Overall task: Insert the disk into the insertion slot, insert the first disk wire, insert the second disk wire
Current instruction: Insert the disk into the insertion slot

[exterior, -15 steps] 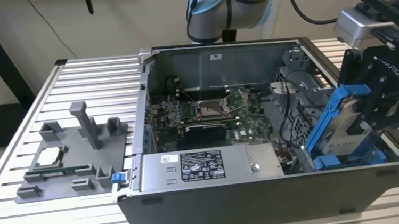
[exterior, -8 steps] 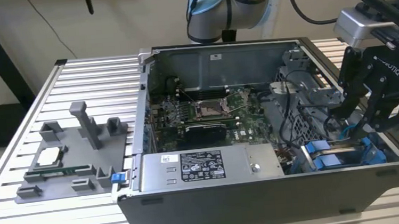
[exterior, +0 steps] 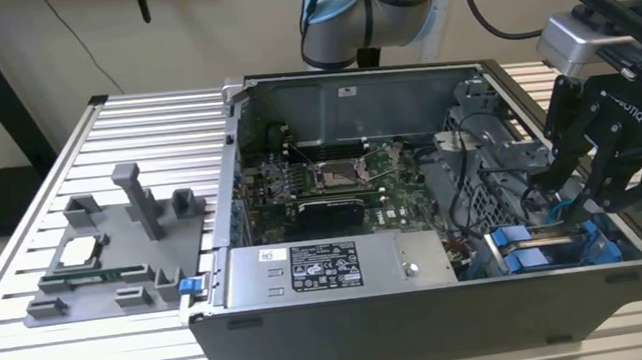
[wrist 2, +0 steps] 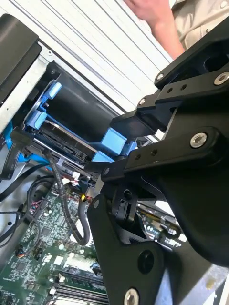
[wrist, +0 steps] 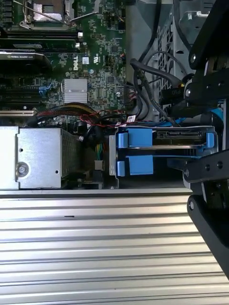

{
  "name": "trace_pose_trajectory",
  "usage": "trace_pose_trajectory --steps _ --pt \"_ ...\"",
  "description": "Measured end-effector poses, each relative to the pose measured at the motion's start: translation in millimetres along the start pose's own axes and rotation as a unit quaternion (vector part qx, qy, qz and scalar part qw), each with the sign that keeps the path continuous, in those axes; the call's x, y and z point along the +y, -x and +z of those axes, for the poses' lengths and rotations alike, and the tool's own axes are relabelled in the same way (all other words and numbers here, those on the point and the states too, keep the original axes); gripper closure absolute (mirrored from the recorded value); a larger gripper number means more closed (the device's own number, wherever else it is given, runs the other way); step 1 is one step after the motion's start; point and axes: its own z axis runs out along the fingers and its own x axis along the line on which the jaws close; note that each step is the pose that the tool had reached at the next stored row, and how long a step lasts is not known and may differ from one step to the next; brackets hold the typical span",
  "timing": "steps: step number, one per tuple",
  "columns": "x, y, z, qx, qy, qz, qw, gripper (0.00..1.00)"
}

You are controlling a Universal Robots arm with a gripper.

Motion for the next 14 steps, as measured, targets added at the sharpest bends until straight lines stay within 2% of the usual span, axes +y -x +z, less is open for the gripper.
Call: trace_pose_trajectory --steps 5,11,14 --pt "0.1 0.1 -0.5 -0.0001 0.0000 0.000 1.0000 0.00" --pt "1.9 0.6 -18.5 -0.0001 0.0005 0.000 1.0000 0.00" --pt "6.4 1.0 -20.2 -0.0003 0.0006 0.000 1.0000 0.00"
